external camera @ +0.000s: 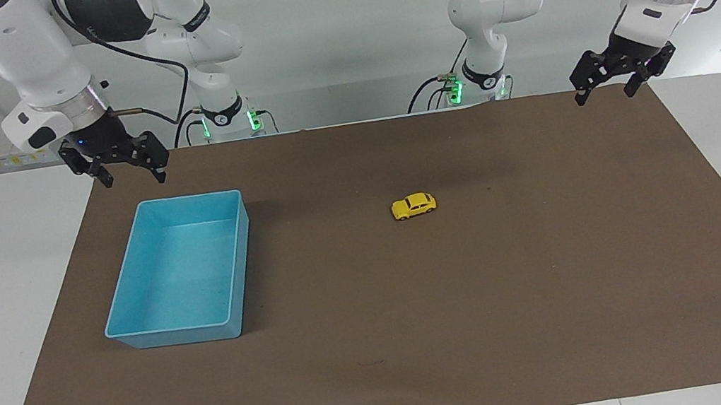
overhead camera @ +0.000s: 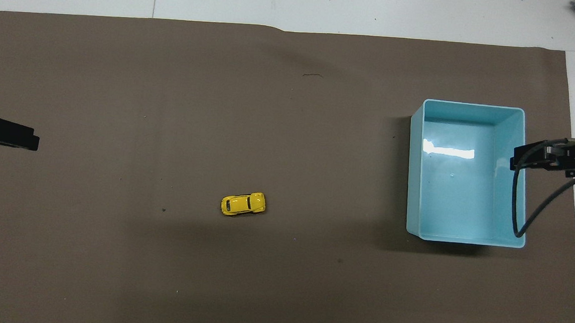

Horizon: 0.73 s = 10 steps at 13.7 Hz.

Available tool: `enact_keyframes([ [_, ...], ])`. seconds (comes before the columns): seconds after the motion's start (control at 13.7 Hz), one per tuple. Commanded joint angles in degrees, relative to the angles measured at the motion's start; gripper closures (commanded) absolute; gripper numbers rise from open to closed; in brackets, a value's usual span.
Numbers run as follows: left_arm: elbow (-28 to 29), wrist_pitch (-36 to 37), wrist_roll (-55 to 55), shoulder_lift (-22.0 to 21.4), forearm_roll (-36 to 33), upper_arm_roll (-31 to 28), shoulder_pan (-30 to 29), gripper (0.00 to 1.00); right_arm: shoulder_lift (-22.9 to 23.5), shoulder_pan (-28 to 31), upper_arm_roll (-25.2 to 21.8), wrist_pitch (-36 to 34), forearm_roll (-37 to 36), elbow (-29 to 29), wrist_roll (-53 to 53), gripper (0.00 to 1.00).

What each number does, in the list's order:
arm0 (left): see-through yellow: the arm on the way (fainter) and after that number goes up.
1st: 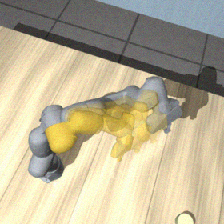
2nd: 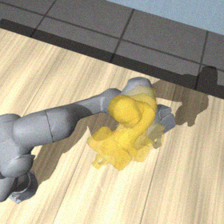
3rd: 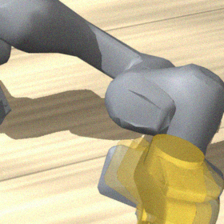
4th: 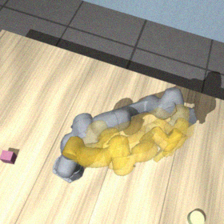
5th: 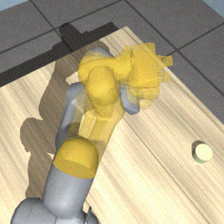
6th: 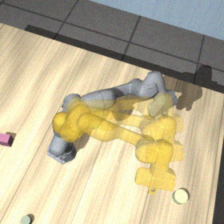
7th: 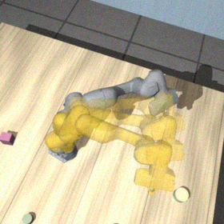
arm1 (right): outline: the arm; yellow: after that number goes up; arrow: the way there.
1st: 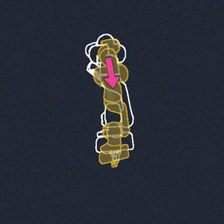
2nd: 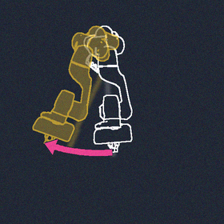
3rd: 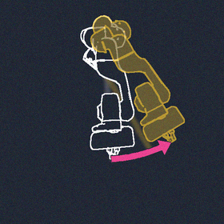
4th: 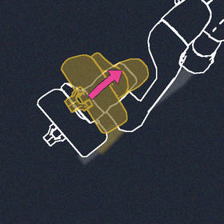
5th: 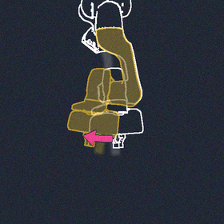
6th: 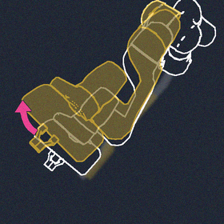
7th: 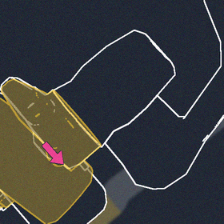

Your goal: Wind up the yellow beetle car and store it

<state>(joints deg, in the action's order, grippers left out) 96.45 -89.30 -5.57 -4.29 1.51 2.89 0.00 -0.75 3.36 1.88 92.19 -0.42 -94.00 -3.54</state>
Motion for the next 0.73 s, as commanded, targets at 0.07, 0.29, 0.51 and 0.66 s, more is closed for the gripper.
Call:
enact_keyframes([
  [0.07,5.5,-4.5,-8.3,-0.7,0.2,0.5,-0.4,0.0,-0.3,0.4,0.4,-0.2,0.8,0.0,-0.8,0.0],
  [0.29,7.6,-6.6,-10.9,-0.9,0.3,0.5,-0.4,0.0,-0.3,0.4,0.4,-0.3,0.8,0.0,-0.8,0.0],
  [0.51,9.3,-7.5,-12.3,-0.9,0.3,0.5,-0.4,0.0,-0.3,0.4,0.4,-0.2,0.8,0.0,-0.8,0.0],
  [0.66,10.2,-8.9,-14.3,-0.8,0.3,0.5,-0.4,0.0,-0.3,0.4,0.4,-0.3,0.8,0.0,-0.8,0.0],
])
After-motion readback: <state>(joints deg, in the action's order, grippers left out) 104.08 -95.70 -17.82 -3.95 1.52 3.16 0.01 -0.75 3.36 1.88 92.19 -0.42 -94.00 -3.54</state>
